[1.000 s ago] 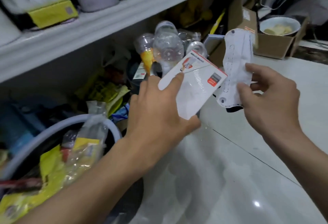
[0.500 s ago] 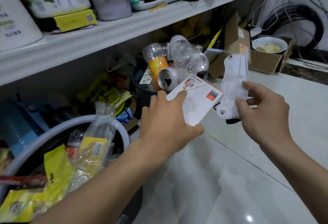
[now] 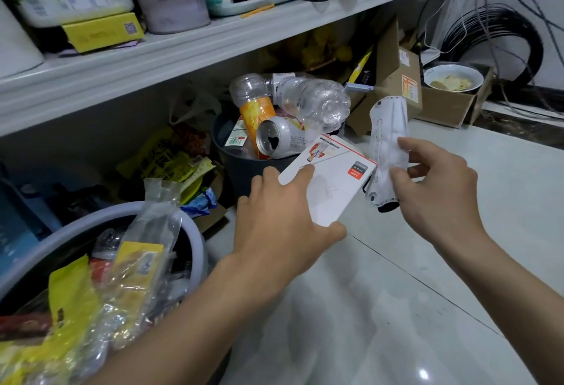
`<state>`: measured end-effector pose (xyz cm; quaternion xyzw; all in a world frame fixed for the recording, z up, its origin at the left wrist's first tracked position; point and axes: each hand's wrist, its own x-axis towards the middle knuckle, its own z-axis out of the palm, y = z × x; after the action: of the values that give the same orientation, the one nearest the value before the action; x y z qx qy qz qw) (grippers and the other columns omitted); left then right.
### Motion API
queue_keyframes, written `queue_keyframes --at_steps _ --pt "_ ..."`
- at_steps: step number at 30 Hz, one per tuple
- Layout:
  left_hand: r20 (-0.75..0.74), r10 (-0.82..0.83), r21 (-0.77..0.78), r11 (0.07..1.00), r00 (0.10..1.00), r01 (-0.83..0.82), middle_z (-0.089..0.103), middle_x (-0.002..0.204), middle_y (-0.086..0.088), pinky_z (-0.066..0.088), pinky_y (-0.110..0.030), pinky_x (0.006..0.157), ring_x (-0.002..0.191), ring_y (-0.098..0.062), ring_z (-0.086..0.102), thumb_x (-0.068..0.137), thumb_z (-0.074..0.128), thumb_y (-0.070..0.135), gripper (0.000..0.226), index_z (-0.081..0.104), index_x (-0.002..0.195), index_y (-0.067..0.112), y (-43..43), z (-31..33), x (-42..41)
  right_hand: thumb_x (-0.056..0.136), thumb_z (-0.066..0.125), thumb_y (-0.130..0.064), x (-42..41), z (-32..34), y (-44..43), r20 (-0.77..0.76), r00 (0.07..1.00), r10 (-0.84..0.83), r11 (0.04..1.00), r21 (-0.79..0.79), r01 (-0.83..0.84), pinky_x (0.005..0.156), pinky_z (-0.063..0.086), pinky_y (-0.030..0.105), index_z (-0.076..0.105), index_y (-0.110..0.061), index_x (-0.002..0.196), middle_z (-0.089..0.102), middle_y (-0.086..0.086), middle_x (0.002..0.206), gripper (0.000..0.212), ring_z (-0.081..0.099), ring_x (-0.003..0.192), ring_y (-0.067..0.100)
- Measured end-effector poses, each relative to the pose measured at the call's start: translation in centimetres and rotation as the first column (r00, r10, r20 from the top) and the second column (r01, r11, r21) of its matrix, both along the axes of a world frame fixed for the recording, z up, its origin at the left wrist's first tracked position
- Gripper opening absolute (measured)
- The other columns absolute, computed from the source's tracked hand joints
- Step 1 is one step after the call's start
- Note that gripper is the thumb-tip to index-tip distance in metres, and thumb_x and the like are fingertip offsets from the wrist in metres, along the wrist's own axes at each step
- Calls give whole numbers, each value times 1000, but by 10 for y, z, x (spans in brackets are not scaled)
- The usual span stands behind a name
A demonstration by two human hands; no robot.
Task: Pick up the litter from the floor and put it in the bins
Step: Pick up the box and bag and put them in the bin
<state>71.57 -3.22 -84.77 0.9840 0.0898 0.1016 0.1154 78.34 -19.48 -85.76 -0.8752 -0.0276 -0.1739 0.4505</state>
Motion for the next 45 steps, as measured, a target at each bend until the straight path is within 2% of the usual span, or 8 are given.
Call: queue_keyframes --at_steps 11,21,27,33,36,38,43,45 --pt "15 -21 18 1000 1000 21 36 121 1 42 -34 86 113 -21 38 74 57 66 85 20 146 40 -11 -1 -9 90 60 -9 -5 4 -16 2 1000 -22 1000 -19 22 87 45 24 60 -17 129 68 1 111 40 58 78 12" --pt "68 -105 -20 994 992 107 35 122 2 37 -35 90 116 -21 36 73 57 65 85 19 146 41 -30 28 -21 90 60 -11 -18 43 -40 85 992 -92 994 -51 96 83 44 22 60 -17 129 68 1 114 39 58 80 11" --pt "152 -136 -31 989 979 142 33 130 3 35 -34 91 121 -20 32 72 58 65 87 18 146 42 -27 66 -30 90 59 -11 -25 82 -45 170 981 -96 992 -61 108 77 37 12 62 -16 127 68 -1 113 38 57 81 8" --pt "200 -62 -1 998 978 63 31 131 3 36 -36 97 122 -19 31 71 58 67 88 18 146 43 4 101 -47 89 61 -8 -32 116 -12 236 972 -13 997 -70 31 76 37 8 61 -13 128 69 4 112 39 56 82 9" --pt "210 0 22 1000 978 -5 34 129 2 37 -37 94 120 -21 34 71 59 65 87 20 146 44 29 113 -63 90 62 -9 -39 126 20 260 964 60 996 -81 -40 85 46 19 60 -14 129 67 3 115 39 57 85 11" --pt "216 56 35 997 975 -65 36 126 2 38 -36 90 117 -21 36 71 59 65 87 22 146 43 50 118 -77 90 62 -10 -44 131 45 275 954 124 991 -81 -106 82 49 24 60 -15 130 67 2 114 40 59 85 12" --pt "185 184 69 978 965 -199 36 123 2 33 -33 82 113 -21 37 70 57 66 87 22 146 42 106 113 -113 90 61 -12 -60 135 111 298 914 275 961 -104 -255 78 44 19 61 -17 129 68 -1 114 39 55 82 5" --pt "155 239 80 964 959 -253 34 125 2 33 -34 82 114 -20 35 70 55 68 89 18 147 43 125 108 -126 91 61 -13 -68 130 134 286 899 333 943 -125 -309 76 43 17 61 -18 128 68 -4 103 38 54 78 6"
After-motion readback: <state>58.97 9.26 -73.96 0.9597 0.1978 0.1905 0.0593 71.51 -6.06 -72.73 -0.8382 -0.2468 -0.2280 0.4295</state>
